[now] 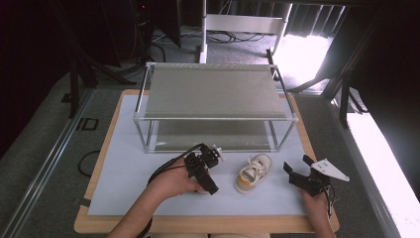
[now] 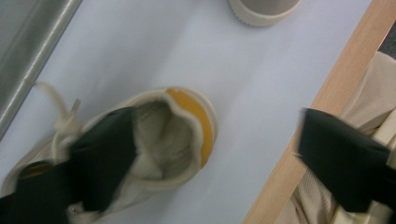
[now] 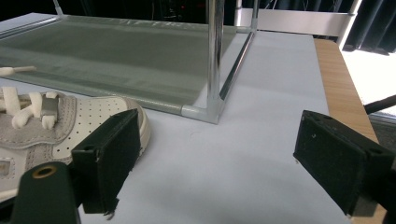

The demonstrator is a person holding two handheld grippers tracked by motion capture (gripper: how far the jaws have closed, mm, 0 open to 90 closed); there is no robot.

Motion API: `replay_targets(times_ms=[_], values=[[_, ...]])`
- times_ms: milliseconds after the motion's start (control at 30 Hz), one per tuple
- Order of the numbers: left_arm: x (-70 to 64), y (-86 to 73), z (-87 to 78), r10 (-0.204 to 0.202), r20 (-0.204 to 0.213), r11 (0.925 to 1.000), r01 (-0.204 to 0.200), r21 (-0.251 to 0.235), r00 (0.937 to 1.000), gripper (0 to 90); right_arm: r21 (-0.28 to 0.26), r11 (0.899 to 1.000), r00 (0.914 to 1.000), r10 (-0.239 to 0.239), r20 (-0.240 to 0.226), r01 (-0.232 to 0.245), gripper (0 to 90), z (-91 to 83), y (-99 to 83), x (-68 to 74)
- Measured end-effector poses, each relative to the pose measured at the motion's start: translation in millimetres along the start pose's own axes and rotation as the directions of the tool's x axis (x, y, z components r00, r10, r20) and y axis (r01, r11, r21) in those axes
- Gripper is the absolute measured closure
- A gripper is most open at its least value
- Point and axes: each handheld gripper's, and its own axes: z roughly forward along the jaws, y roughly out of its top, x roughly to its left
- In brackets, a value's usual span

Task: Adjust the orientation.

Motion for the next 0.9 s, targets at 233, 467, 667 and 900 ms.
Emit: replay_targets(times_ms=[233, 467, 667, 900], values=[[4.7, 6.8, 15.2, -0.014, 0.001, 0.9978, 0.014, 0.065, 0.9999, 34.0, 0.003, 1.0, 1.0, 0.001, -0.003, -0.001, 14.5, 0.2, 0.1, -0.1], [12.6, 6.2, 14.4, -0.048, 0.019, 0.9969, 0.047, 0.064, 0.9987, 45.2, 0.006, 1.0, 1.0, 0.003, -0.002, -0.003, 14.5, 0.6, 0.2, -0.2], [12.3, 6.2, 20.2, -0.039, 0.03, 0.9941, 0.036, 0.103, 0.9988, 54.3, 0.007, 1.0, 1.0, 0.001, -0.001, -0.001, 14.5, 0.8, 0.3, -0.1], [16.3, 5.7, 21.2, 0.008, 0.034, 0.9953, -0.011, 0.096, 0.9994, 65.8, 0.008, 1.0, 1.0, 0.002, -0.002, -0.002, 14.6, 0.8, 0.3, -0.2]])
